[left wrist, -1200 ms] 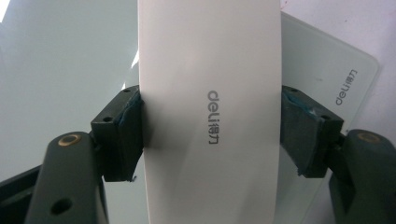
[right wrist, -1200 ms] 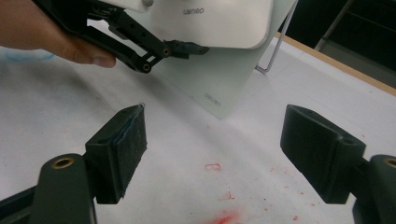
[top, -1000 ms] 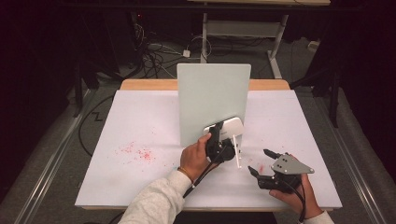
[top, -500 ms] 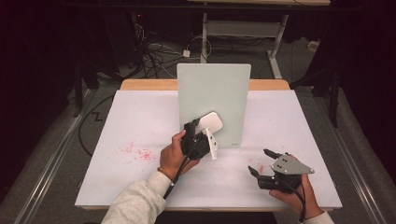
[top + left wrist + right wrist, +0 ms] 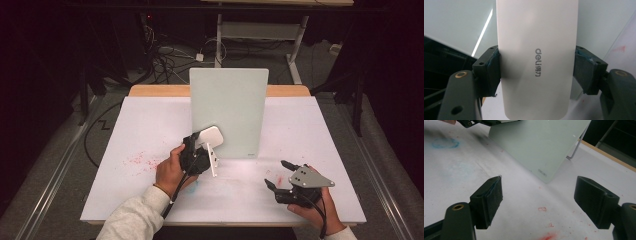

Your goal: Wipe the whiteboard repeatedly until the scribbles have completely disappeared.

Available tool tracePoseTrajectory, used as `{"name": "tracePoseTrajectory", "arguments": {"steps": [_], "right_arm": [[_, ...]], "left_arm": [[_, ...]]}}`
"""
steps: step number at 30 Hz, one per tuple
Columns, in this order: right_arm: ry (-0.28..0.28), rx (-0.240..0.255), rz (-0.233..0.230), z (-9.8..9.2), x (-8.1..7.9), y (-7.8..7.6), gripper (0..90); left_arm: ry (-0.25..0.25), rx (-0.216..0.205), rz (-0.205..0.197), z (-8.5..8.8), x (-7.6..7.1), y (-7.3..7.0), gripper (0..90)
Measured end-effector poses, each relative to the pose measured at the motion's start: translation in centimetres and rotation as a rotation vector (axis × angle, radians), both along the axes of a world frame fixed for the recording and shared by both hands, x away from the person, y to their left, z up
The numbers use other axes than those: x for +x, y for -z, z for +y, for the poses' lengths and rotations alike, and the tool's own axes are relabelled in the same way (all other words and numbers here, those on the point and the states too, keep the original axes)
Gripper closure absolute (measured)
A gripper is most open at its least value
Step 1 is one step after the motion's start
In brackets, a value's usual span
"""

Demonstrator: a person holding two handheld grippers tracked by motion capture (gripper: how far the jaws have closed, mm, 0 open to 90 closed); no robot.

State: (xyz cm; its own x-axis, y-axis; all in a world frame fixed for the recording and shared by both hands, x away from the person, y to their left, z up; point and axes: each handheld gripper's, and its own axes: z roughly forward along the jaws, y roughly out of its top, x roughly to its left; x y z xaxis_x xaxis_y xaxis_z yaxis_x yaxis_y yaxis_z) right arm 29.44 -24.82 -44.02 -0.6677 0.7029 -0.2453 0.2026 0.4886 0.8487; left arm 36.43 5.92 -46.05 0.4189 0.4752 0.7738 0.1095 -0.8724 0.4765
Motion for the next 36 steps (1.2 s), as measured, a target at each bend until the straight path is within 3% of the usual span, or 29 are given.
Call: {"name": "tracePoseTrajectory", "arguments": {"steps": [4,11,14,18,26,36], "right_arm": [[0.003,0.004,-0.004,-0.1,-0.1,-0.2,23.6],[0.0,0.0,-0.008,0.0,-0.1,-0.2,23.6],[0.0,0.003,-0.01,-0.1,-0.1,-0.2,23.6],[0.0,0.002,-0.01,-0.1,-0.1,-0.2,23.6],[0.001,0.002,-0.012,0.0,-0.1,-0.3,23.6],[0.0,0.002,-0.015,-0.1,-0.2,-0.3,23.7]], "left_arm": [[-0.009,-0.018,0.016,1.1,0.0,-0.1,29.1],[-0.024,-0.123,0.018,2.2,0.2,-1.6,29.1],[-0.015,-0.157,0.051,2.4,-0.1,-2.0,29.1],[0.021,-0.153,0.079,2.4,-0.6,-2.3,29.1],[0.09,-0.208,0.179,3.4,-1.7,-3.6,29.1],[0.156,-0.183,0.236,3.2,-3.1,-3.8,29.1]]}}
